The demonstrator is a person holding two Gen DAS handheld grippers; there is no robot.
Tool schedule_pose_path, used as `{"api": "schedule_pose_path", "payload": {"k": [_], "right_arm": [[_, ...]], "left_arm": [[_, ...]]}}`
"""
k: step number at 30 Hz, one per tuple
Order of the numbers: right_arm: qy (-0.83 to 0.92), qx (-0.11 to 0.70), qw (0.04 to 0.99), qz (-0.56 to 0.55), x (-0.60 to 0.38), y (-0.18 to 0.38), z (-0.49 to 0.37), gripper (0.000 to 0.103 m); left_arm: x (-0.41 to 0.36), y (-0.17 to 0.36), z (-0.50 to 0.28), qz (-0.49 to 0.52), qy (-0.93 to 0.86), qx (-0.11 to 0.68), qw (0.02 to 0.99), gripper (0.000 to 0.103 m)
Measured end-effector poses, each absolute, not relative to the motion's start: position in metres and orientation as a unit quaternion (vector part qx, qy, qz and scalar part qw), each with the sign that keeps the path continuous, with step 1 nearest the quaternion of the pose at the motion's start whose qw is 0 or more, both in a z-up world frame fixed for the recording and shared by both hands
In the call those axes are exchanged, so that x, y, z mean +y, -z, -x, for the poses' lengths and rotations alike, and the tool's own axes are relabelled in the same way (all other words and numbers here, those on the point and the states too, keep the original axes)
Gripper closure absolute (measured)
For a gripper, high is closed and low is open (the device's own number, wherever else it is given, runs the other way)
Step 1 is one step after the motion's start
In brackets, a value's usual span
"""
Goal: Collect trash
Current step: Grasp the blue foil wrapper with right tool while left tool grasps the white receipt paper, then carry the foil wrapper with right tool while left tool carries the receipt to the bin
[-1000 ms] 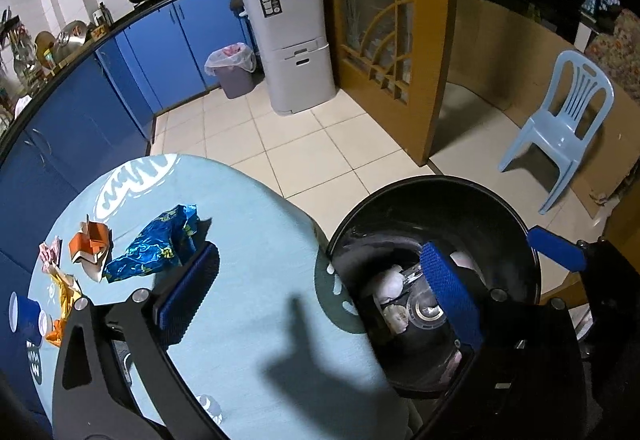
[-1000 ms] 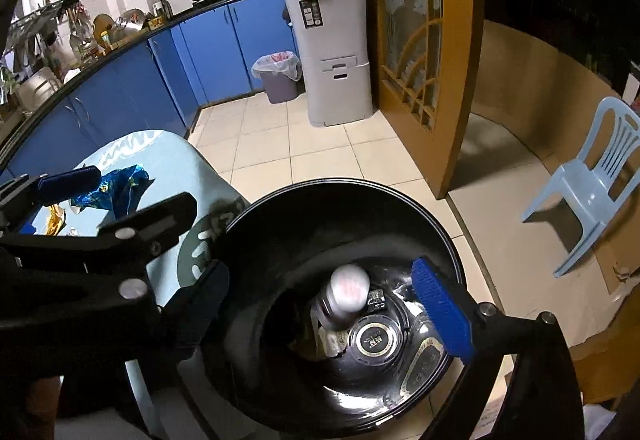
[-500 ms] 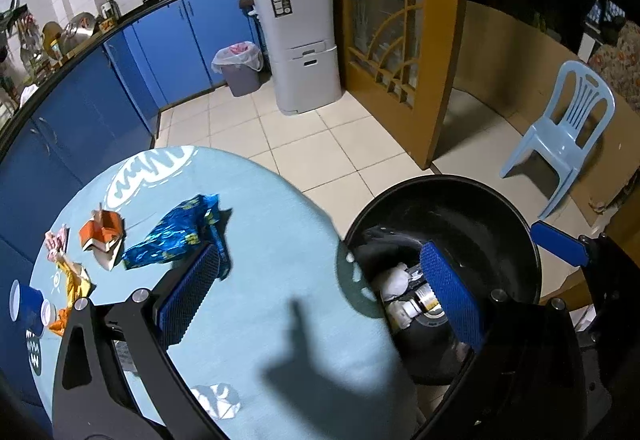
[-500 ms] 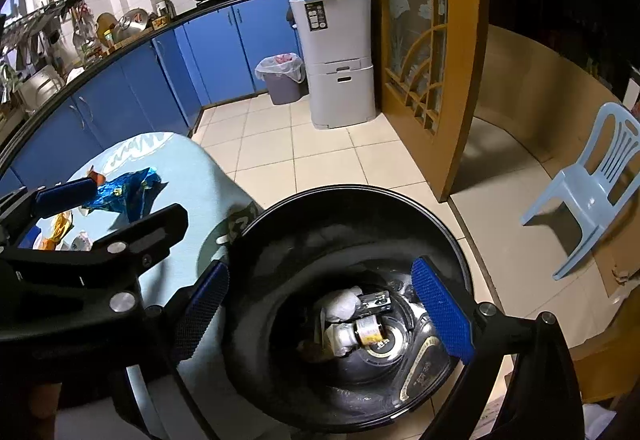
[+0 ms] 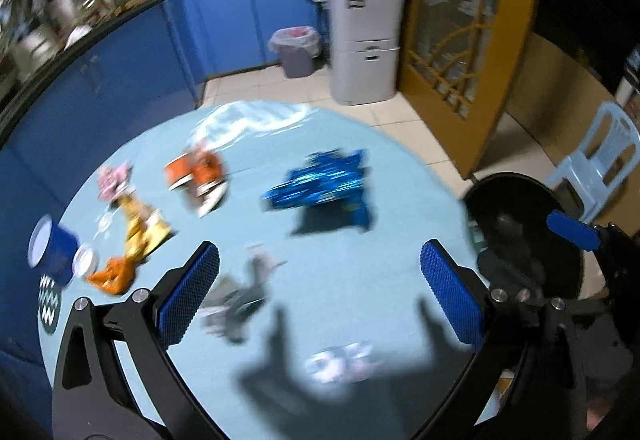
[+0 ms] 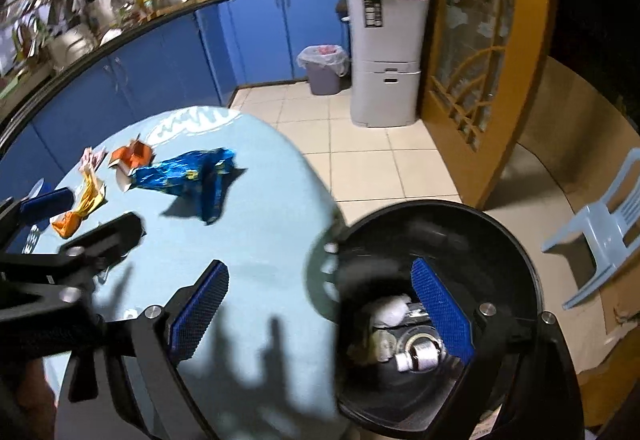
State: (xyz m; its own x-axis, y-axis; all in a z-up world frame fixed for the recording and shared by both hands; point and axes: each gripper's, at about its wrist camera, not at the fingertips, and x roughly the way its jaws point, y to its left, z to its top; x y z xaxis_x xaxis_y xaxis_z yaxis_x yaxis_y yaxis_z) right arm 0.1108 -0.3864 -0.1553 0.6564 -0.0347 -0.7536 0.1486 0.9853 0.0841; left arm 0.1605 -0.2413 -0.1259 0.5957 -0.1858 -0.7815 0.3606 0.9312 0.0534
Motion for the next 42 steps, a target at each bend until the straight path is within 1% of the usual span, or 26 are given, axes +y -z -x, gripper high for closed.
{"api": "schedule_pose_path", "payload": {"k": [6,11,12,13,14,15,16,19,21,22,28,29,30,31,32,33,42], "right_arm": [[0.026,0.425,0.903,-0.058,-0.357,0.162,-0.137,0.013],[0.017,0.434,0.900,-0.042,-0.334,0.168,-0.157,0.013],[0.015,0.435,0.899,-0.041,-0.332,0.169,-0.159,0.013],[0.013,0.437,0.898,-0.037,-0.328,0.169,-0.163,0.013],[0.012,0.439,0.898,-0.035,-0.325,0.170,-0.166,0.013],[0.011,0.440,0.897,-0.032,-0.323,0.170,-0.169,0.013],[0.010,0.441,0.897,-0.030,-0.321,0.170,-0.172,0.013],[0.005,0.444,0.896,-0.025,-0.314,0.171,-0.183,0.013],[0.001,0.444,0.896,-0.020,-0.309,0.171,-0.192,0.013],[-0.001,0.445,0.895,-0.017,-0.306,0.172,-0.197,0.013],[-0.003,0.451,0.892,-0.011,-0.298,0.178,-0.218,0.013],[-0.003,0.450,0.893,-0.013,-0.298,0.179,-0.220,0.020],[-0.004,0.448,0.894,-0.015,-0.298,0.179,-0.220,0.041],[-0.005,0.449,0.893,-0.017,-0.298,0.180,-0.221,0.053],[-0.007,0.456,0.890,-0.021,-0.299,0.183,-0.222,0.071],[-0.016,0.462,0.886,-0.030,-0.301,0.186,-0.222,0.082],[-0.024,0.444,0.895,-0.043,-0.305,0.175,-0.201,0.084]], "left_arm": [[-0.188,0.140,-0.166,-0.083,0.131,0.440,0.884,0.004],[-0.174,0.153,-0.173,-0.076,0.130,0.455,0.878,0.006],[-0.171,0.156,-0.175,-0.073,0.132,0.457,0.877,0.012],[-0.170,0.159,-0.177,-0.072,0.133,0.460,0.875,0.020],[-0.169,0.161,-0.178,-0.070,0.133,0.463,0.873,0.024],[-0.168,0.163,-0.181,-0.069,0.133,0.468,0.871,0.037],[-0.166,0.167,-0.184,-0.065,0.134,0.476,0.867,0.056],[-0.160,0.177,-0.194,-0.053,0.134,0.496,0.856,0.073],[-0.154,0.178,-0.198,-0.044,0.137,0.495,0.857,0.075],[-0.152,0.177,-0.199,-0.043,0.135,0.490,0.860,0.079],[-0.146,0.171,-0.207,-0.034,0.136,0.481,0.866,0.089],[-0.145,0.170,-0.209,-0.031,0.135,0.479,0.867,0.090],[-0.144,0.169,-0.210,-0.029,0.135,0.477,0.868,0.091],[-0.144,0.168,-0.212,-0.028,0.134,0.475,0.869,0.091],[-0.143,0.167,-0.212,-0.027,0.133,0.475,0.869,0.091],[-0.143,0.167,-0.213,-0.026,0.133,0.475,0.869,0.091],[-0.152,0.161,-0.212,-0.026,0.137,0.471,0.871,0.091]]}}
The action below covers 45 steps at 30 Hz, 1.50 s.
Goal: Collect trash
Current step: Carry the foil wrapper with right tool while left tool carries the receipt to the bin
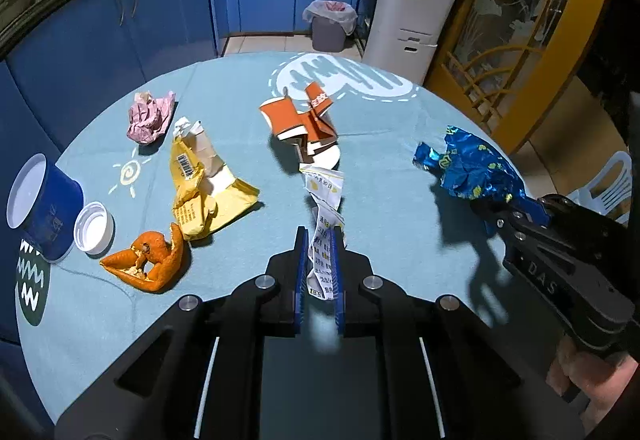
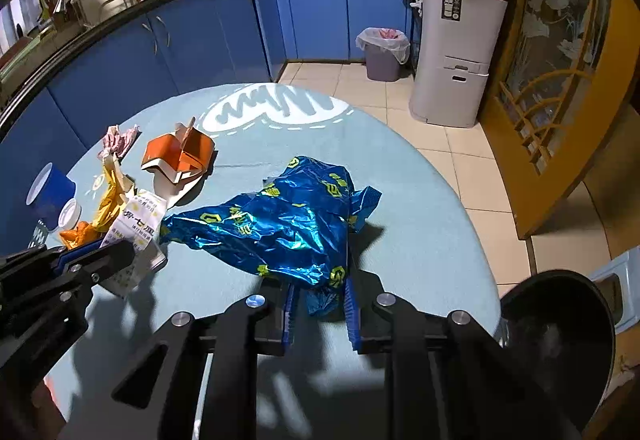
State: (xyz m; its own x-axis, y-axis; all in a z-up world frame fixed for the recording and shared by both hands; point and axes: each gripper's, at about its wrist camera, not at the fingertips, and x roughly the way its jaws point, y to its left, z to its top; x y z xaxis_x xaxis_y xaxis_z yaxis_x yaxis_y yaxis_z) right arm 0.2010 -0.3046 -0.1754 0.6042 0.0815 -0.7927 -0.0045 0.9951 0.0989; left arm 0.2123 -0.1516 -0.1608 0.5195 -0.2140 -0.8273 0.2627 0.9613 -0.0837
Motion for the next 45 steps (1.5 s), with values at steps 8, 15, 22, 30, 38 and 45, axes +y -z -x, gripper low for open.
{"api": "schedule_pose_path", "payload": {"k": [8,15,22,30,38,45], "right_arm": [[-0.018,0.437,0.898,-0.050,-0.313,0.164,-0.178,0.084],[-0.009,0.423,0.904,-0.056,-0.322,0.153,-0.157,0.084],[0.000,0.413,0.909,-0.062,-0.337,0.145,-0.136,0.084],[0.016,0.399,0.914,-0.077,-0.356,0.137,-0.112,0.084],[0.037,0.389,0.916,-0.094,-0.383,0.134,-0.087,0.084],[0.058,0.382,0.916,-0.107,-0.408,0.133,-0.068,0.084]], "left_arm": [[-0.160,0.148,-0.197,-0.032,0.145,0.458,0.876,0.091],[-0.174,0.135,-0.182,-0.042,0.155,0.443,0.882,0.091],[-0.190,0.128,-0.167,-0.055,0.169,0.433,0.884,0.091],[-0.216,0.119,-0.150,-0.073,0.185,0.421,0.885,0.091],[-0.247,0.113,-0.132,-0.095,0.208,0.408,0.884,0.091],[-0.282,0.109,-0.119,-0.114,0.233,0.399,0.880,0.091]]}}
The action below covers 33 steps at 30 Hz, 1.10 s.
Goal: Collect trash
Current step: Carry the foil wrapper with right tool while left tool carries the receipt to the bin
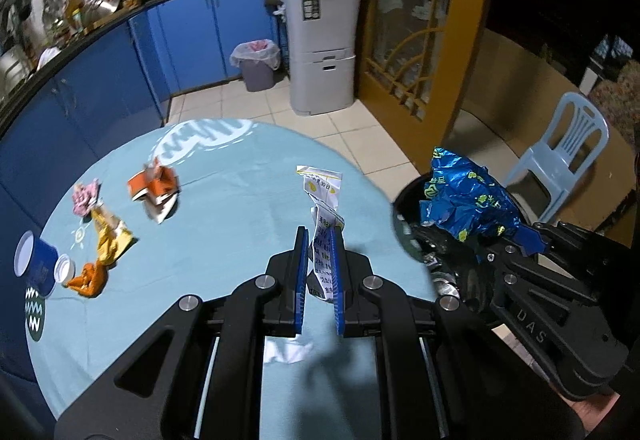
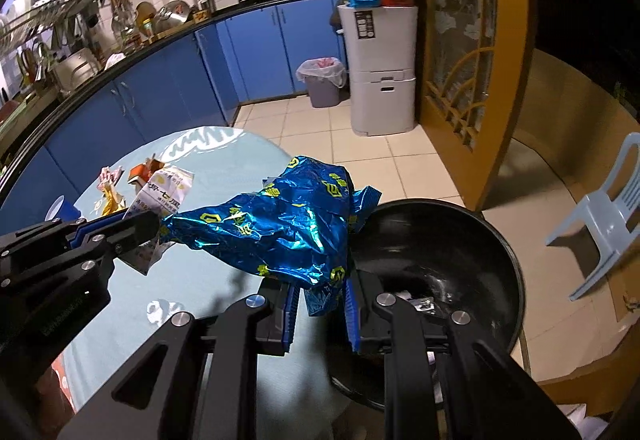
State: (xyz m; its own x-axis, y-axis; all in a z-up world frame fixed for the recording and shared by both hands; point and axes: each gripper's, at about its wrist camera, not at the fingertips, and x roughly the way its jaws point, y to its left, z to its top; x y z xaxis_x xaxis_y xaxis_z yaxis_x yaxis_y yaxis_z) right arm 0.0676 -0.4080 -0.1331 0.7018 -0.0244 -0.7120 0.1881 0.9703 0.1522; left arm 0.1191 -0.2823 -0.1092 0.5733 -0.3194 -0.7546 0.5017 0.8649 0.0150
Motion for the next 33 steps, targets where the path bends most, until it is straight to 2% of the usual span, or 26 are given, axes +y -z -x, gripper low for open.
{"api": "schedule_pose_path", "payload": {"k": [33], "right_arm": [[0.118,0.379,0.904,-0.157,-0.485,0.153,-0.043,0.084]], "left_arm": [[-0.395,0.123,-0.108,-0.162,0.311,0.398,0.848,0.091]]}}
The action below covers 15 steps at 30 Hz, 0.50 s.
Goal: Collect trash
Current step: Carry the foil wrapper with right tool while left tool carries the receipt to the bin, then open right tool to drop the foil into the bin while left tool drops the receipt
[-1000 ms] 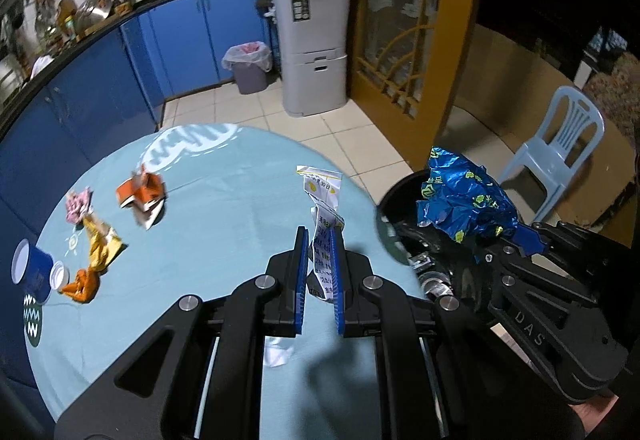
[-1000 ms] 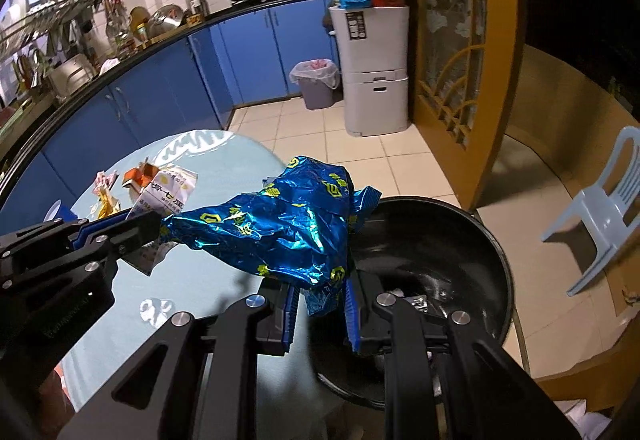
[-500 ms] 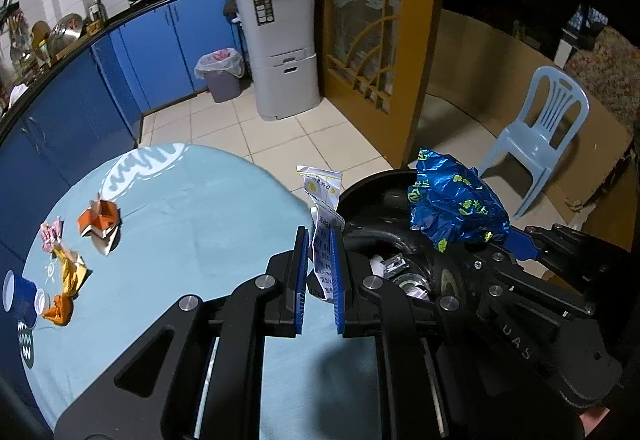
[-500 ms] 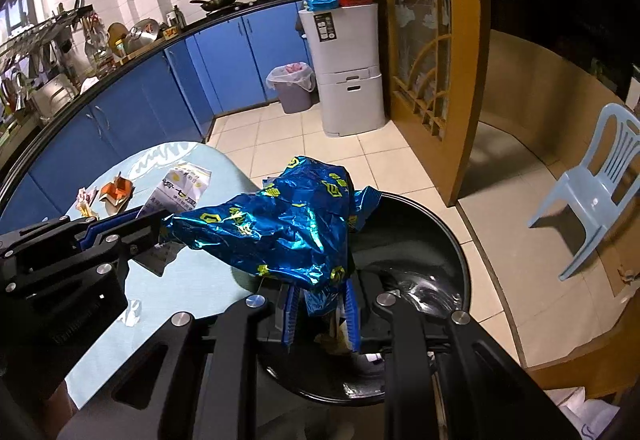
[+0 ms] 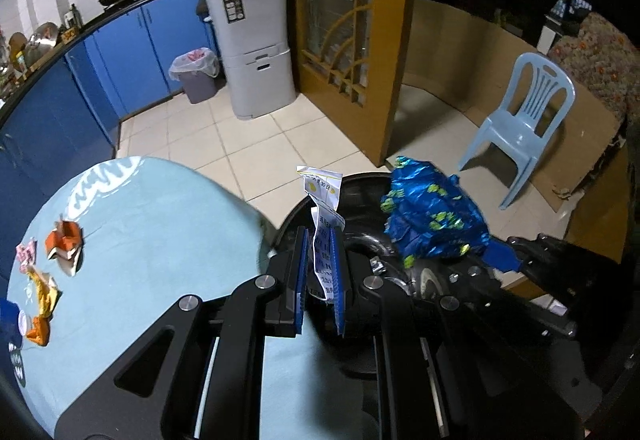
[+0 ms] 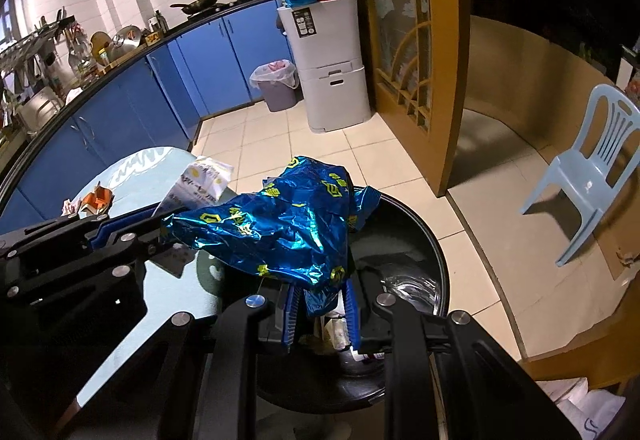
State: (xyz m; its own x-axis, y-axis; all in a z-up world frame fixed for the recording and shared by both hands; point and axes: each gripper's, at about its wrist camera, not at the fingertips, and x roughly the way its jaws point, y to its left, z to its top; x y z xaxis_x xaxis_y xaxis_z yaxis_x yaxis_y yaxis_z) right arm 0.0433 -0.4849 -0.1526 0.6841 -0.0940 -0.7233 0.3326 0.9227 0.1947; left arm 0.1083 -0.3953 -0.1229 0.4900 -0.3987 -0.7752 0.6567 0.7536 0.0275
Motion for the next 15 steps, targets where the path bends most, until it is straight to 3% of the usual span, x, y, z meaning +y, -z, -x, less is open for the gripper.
{"api": "schedule_pose_path", "payload": {"k": [8,9,11,12,13,15], "right_arm": [[0.125,0.384,0.899,-0.167,-0.496,0.160,-0.046,0.084],[0.125,0.384,0.899,-0.168,-0.496,0.161,-0.046,0.084],[0.127,0.385,0.898,-0.170,-0.499,0.162,-0.047,0.084],[0.128,0.385,0.898,-0.170,-0.500,0.162,-0.047,0.084],[0.128,0.385,0.898,-0.172,-0.501,0.163,-0.047,0.083],[0.131,0.386,0.897,-0.173,-0.503,0.164,-0.047,0.083]], "left_arm": [[-0.411,0.125,-0.113,-0.158,0.313,0.403,0.845,0.087],[-0.411,0.126,-0.115,-0.155,0.312,0.408,0.844,0.080],[-0.411,0.127,-0.118,-0.150,0.313,0.413,0.842,0.057],[-0.411,0.127,-0.119,-0.147,0.312,0.412,0.843,0.020],[-0.407,0.124,-0.120,-0.137,0.307,0.401,0.852,0.004],[-0.402,0.120,-0.118,-0.129,0.305,0.382,0.863,0.004]]}}
